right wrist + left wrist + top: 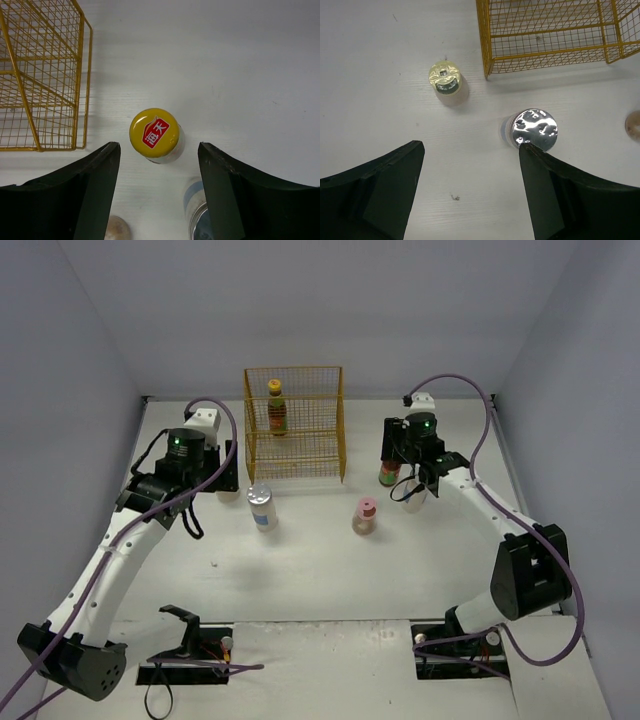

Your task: Organize the condiment bottles

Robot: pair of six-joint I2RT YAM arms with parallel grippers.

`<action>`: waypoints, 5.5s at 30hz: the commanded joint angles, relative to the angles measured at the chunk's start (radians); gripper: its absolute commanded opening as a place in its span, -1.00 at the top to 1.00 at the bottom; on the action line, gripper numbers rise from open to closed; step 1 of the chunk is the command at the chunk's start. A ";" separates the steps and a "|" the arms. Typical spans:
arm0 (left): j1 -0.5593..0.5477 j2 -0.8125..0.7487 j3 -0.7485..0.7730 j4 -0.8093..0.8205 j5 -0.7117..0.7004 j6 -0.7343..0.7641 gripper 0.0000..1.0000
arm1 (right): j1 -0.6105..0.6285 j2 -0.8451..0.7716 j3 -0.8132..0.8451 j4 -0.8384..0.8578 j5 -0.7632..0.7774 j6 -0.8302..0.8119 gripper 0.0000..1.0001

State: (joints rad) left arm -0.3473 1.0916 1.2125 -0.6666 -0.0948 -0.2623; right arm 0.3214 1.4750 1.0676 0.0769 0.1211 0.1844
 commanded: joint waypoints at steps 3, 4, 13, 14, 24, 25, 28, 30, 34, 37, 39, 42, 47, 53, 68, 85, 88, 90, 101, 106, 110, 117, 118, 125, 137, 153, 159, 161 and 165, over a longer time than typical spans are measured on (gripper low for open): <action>-0.009 -0.024 0.010 -0.011 -0.029 -0.003 -0.54 | -0.005 0.004 0.009 0.159 0.025 -0.029 -0.22; -0.009 -0.025 0.010 -0.011 -0.032 -0.005 -0.54 | -0.005 0.005 0.000 0.176 0.022 -0.034 -0.19; -0.018 -0.018 0.018 -0.013 -0.048 0.011 -0.54 | -0.019 0.041 -0.012 0.210 -0.009 -0.039 -0.01; -0.018 -0.019 0.018 -0.011 -0.048 0.011 -0.54 | -0.019 0.042 -0.012 0.210 -0.011 -0.037 0.06; -0.025 -0.007 0.032 -0.007 -0.068 0.024 -0.54 | -0.021 0.024 -0.028 0.224 -0.034 -0.051 0.54; -0.025 -0.004 0.035 -0.007 -0.068 0.024 -0.54 | -0.021 0.022 -0.018 0.222 -0.035 -0.062 0.64; -0.025 0.002 0.038 -0.004 -0.068 0.024 -0.54 | -0.019 -0.004 0.030 0.202 -0.038 -0.091 1.00; -0.025 0.004 0.039 -0.002 -0.069 0.026 -0.54 | -0.019 -0.018 0.070 0.184 -0.043 -0.103 1.00; -0.025 0.005 0.038 -0.002 -0.077 0.026 -0.54 | -0.018 -0.047 0.230 0.132 -0.069 -0.147 1.00; -0.025 0.004 0.038 -0.002 -0.085 0.026 -0.54 | -0.016 -0.039 0.330 0.089 -0.104 -0.166 1.00; -0.025 0.004 0.038 -0.001 -0.089 0.028 -0.54 | -0.015 -0.024 0.440 0.057 -0.148 -0.174 1.00; -0.025 0.002 0.036 -0.001 -0.089 0.028 -0.54 | -0.008 0.016 0.575 0.035 -0.196 -0.174 1.00; -0.025 0.002 0.032 0.004 -0.086 0.023 -0.54 | 0.002 0.113 0.777 0.050 -0.305 -0.149 1.00; -0.027 -0.004 0.007 0.012 -0.075 0.011 -0.54 | 0.039 0.251 0.931 0.141 -0.371 -0.120 1.00; -0.045 -0.085 -0.050 -0.036 -0.078 -0.078 -0.54 | 0.128 0.588 1.227 0.244 -0.324 -0.126 1.00; -0.042 -0.105 -0.070 -0.083 -0.123 -0.109 -0.54 | 0.163 0.679 1.091 0.239 -0.204 -0.158 1.00; -0.044 -0.111 -0.076 -0.090 -0.123 -0.110 -0.54 | 0.171 0.692 1.080 0.235 -0.166 -0.157 1.00; -0.044 -0.116 -0.082 -0.093 -0.125 -0.115 -0.54 | 0.179 0.706 1.080 0.231 -0.141 -0.155 1.00; -0.044 -0.131 -0.110 -0.111 -0.128 -0.129 -0.54 | 0.199 0.766 1.091 0.231 -0.124 -0.135 0.93; -0.044 -0.134 -0.117 -0.117 -0.126 -0.130 -0.54 | 0.200 0.778 1.094 0.213 -0.126 -0.129 0.60; -0.044 -0.137 -0.117 -0.117 -0.125 -0.130 -0.54 | 0.203 0.778 1.095 0.205 -0.135 -0.131 0.27; -0.042 -0.134 -0.117 -0.119 -0.126 -0.126 -0.54 | 0.205 0.777 1.115 0.192 -0.144 -0.131 0.10; -0.042 -0.134 -0.117 -0.119 -0.126 -0.123 -0.54 | 0.206 0.775 1.120 0.190 -0.144 -0.131 0.09; -0.042 -0.131 -0.113 -0.117 -0.126 -0.115 -0.54 | 0.208 0.765 1.128 0.184 -0.144 -0.134 0.03; -0.044 -0.131 -0.114 -0.091 -0.080 -0.111 -0.54 | 0.228 0.602 1.017 0.178 -0.219 -0.169 -0.64; -0.045 0.037 -0.174 0.219 0.250 -0.094 -0.54 | 0.209 0.226 0.597 0.127 -0.293 -0.197 -0.79; -0.055 0.134 -0.150 0.245 0.236 -0.094 -0.54 | 0.186 0.147 0.479 0.115 -0.288 -0.191 -0.79; -0.071 0.162 -0.146 0.251 0.219 -0.089 -0.54 | 0.173 0.122 0.456 0.115 -0.287 -0.186 -0.79; -0.113 0.198 -0.146 0.259 0.182 -0.080 -0.54 | 0.143 0.093 0.408 0.118 -0.297 -0.160 -0.79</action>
State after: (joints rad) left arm -0.4347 1.2865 1.0080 -0.4728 0.1219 -0.3588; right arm 0.4854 1.6623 1.4792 0.1223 -0.1596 0.0013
